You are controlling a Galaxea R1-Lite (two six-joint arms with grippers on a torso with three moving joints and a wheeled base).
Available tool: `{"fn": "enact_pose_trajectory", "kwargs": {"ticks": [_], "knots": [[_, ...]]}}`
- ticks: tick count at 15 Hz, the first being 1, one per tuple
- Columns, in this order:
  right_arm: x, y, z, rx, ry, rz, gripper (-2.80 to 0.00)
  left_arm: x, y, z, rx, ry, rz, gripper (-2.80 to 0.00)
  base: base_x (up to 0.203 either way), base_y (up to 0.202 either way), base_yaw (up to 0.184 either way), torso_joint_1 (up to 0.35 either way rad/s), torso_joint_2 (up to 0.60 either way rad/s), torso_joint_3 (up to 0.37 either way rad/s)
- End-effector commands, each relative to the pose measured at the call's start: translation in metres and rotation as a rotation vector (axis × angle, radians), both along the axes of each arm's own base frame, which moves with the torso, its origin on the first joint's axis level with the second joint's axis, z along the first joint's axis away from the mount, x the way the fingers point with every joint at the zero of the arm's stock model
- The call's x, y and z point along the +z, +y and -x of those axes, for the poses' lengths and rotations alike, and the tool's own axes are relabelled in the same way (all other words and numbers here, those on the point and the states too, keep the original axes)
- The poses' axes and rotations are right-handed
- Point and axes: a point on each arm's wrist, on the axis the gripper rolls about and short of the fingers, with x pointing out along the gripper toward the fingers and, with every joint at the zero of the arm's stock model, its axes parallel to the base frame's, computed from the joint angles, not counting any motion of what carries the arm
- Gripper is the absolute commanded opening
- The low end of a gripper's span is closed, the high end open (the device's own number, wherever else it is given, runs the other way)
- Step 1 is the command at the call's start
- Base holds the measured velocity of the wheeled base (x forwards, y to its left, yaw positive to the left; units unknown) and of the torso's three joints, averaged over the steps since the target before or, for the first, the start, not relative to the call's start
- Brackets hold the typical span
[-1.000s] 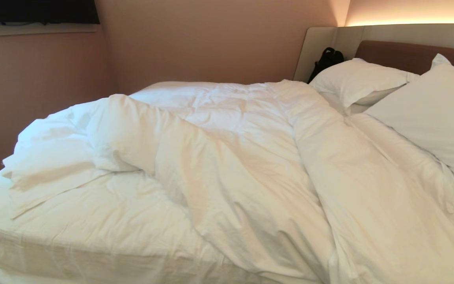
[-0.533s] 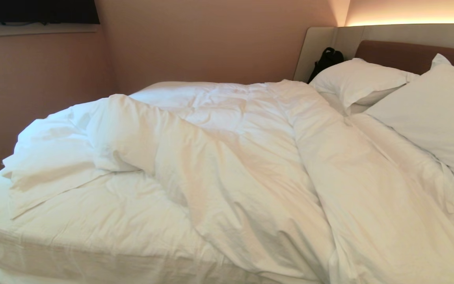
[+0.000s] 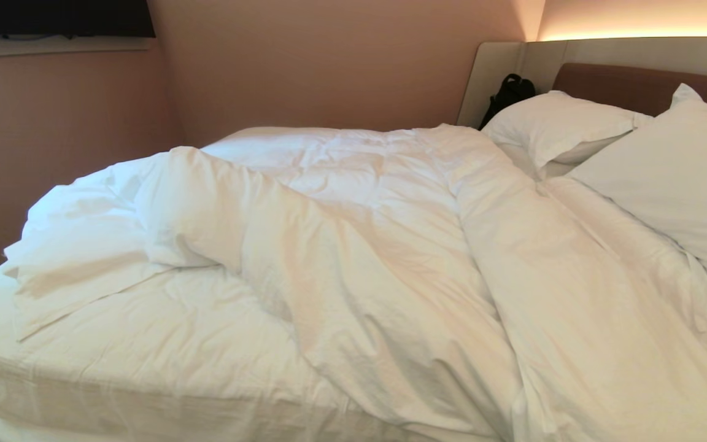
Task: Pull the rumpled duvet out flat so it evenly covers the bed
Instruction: Flatten the corners of the folded blanket
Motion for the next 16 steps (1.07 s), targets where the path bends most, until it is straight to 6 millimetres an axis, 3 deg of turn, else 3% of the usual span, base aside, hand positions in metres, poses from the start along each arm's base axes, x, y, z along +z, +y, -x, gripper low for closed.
{"fn": "enact_pose_trajectory", "kwargs": {"ticks": [1,7,16], "knots": [[-0.0001,0.0000,0.0001,0.000,0.000,0.000,-2.80,0.0001,0.0000,-0.0001,0.000,0.000,0.002,-2.80,0.000,0.000,0.000,0.000,0.00,0.000],[0.0001,0.0000,0.0001,0.000,-0.002,0.000,-2.80,-0.0001,0.0000,-0.0001,0.000,0.001,0.002,-2.80,-0.001,0.029,-0.001,0.001,0.00,0.002],[-0.0001,0.0000,0.0001,0.000,0.000,-0.002,-2.80,-0.0001,0.0000,-0.0001,0.000,0.001,0.000,-2.80,0.000,0.196,-0.002,0.002,0.00,0.002]]}}
